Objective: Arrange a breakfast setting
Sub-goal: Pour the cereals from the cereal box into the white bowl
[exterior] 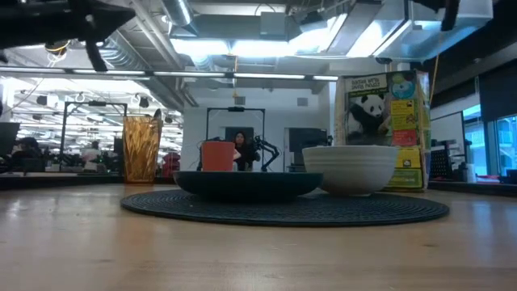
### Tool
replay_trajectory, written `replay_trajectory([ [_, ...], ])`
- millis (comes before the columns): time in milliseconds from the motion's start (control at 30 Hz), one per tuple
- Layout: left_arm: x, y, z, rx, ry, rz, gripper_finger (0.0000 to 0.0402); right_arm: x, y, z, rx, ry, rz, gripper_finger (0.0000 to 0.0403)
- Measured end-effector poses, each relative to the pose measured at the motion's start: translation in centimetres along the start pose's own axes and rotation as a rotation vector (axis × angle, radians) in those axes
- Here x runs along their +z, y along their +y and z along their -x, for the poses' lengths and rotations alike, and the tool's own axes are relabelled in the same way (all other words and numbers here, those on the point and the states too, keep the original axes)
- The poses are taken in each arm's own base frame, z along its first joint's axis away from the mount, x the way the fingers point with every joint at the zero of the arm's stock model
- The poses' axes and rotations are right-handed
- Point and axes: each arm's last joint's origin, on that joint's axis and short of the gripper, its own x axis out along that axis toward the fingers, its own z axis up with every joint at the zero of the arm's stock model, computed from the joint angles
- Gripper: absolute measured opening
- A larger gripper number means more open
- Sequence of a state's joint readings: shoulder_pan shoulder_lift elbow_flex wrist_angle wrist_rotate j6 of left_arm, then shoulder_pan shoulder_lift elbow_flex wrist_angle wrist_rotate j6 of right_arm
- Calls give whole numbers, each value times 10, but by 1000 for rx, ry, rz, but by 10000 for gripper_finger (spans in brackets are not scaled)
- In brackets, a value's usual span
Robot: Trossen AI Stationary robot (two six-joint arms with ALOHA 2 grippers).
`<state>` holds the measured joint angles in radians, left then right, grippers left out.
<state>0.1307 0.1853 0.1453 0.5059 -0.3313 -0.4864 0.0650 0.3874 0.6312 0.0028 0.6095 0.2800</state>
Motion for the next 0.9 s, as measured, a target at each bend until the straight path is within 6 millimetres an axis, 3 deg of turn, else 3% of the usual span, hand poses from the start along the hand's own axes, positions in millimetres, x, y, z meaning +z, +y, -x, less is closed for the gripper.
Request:
replay_trajectory([
  [200,14,-28,-44,-58,105,-178,0,39,4,4,-169,80,182,273],
  [400,10,-47,-96,-47,201,-299,16,66,6,7,-362,212,367,329],
  [700,-3,-49,-153,3,421,-364,143,56,-2,15,-451,470,339,337],
  [900,13,-46,-186,49,437,-381,223,42,6,-9,-449,588,283,337],
])
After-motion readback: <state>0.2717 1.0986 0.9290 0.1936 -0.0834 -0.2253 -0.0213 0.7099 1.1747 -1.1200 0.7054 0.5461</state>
